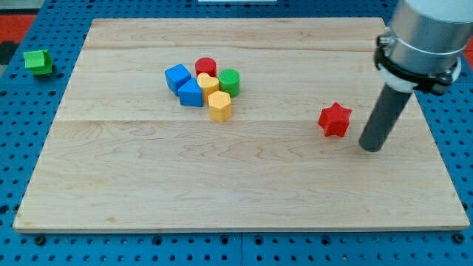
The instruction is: Place the red star right to the yellow hexagon
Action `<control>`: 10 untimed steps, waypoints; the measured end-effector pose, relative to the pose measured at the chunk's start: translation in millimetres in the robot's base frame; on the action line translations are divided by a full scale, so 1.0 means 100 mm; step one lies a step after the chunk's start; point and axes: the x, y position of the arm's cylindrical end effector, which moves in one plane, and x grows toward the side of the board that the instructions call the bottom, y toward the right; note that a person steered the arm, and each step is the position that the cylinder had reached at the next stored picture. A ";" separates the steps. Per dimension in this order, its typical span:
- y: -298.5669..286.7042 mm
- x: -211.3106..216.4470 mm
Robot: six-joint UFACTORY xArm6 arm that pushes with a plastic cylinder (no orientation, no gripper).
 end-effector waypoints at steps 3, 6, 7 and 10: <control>-0.40 -0.27; -1.06 -0.65; -1.20 -0.67; -0.98 -0.75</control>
